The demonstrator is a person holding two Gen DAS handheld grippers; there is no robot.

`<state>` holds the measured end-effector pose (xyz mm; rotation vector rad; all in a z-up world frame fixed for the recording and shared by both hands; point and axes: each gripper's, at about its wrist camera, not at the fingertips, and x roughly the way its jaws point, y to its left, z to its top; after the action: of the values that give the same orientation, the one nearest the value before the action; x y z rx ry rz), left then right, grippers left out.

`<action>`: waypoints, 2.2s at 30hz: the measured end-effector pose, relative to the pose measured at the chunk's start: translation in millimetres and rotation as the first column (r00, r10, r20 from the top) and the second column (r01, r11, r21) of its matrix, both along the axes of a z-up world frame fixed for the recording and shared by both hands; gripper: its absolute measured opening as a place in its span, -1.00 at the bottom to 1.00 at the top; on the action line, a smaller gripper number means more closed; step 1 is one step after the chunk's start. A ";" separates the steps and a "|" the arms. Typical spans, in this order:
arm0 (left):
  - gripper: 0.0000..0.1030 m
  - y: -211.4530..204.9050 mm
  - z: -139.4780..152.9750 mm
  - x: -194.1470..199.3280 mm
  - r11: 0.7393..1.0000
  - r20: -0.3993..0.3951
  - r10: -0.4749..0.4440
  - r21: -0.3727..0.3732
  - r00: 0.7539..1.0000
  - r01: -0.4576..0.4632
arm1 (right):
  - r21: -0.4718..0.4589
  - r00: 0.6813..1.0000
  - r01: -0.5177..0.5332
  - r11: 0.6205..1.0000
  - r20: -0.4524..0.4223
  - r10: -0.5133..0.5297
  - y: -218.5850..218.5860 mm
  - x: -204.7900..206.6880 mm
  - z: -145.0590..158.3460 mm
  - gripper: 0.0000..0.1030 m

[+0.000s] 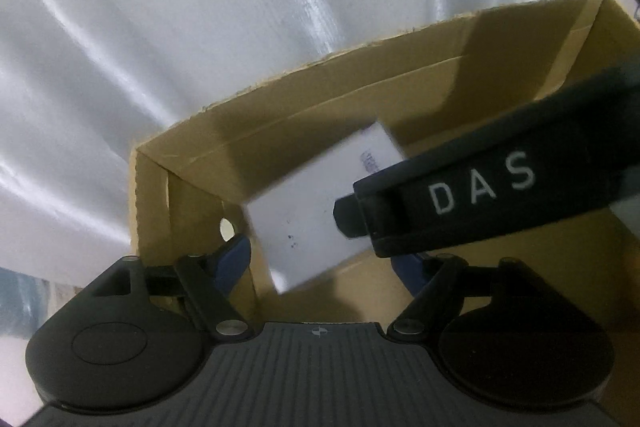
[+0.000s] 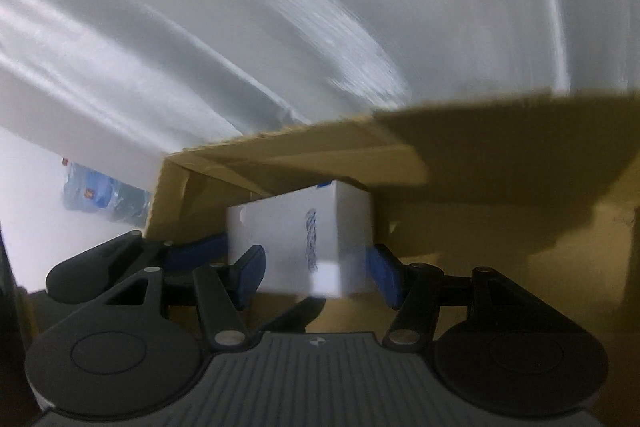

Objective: Organize objects
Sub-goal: 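Lift the white box with the right tool and carry it over the cardboard box, then lower the white box into the cardboard box and open the right tool, then move the right tool to the purple-lidded jar and close its fingers on it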

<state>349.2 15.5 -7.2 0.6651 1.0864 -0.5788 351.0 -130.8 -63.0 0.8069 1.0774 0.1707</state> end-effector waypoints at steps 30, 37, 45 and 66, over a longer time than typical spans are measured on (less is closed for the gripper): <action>0.79 142.4 152.7 -144.6 0.870 0.151 0.277 -0.459 0.949 -0.181 | -0.151 0.896 0.040 0.988 0.444 0.031 -20.1 -206.6 143.0 0.39; 0.84 143.6 103.5 -228.7 0.832 0.187 0.328 -0.522 0.926 -0.189 | -0.137 0.897 0.068 0.988 0.441 0.000 -17.3 -268.0 110.2 0.39; 0.83 106.8 53.7 -275.0 0.888 0.214 0.295 -0.421 0.931 -0.185 | -0.080 0.930 0.015 0.997 0.368 0.016 2.3 -287.4 75.5 0.39; 0.27 63.2 -16.5 -237.9 0.933 0.178 0.217 -0.325 0.960 -0.151 | -0.062 0.976 -0.025 0.998 0.215 0.037 19.2 -234.0 12.3 0.37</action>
<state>111.3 78.8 -23.7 0.3360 0.8248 -0.4886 117.0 -111.5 -50.7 0.7016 0.8859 0.2466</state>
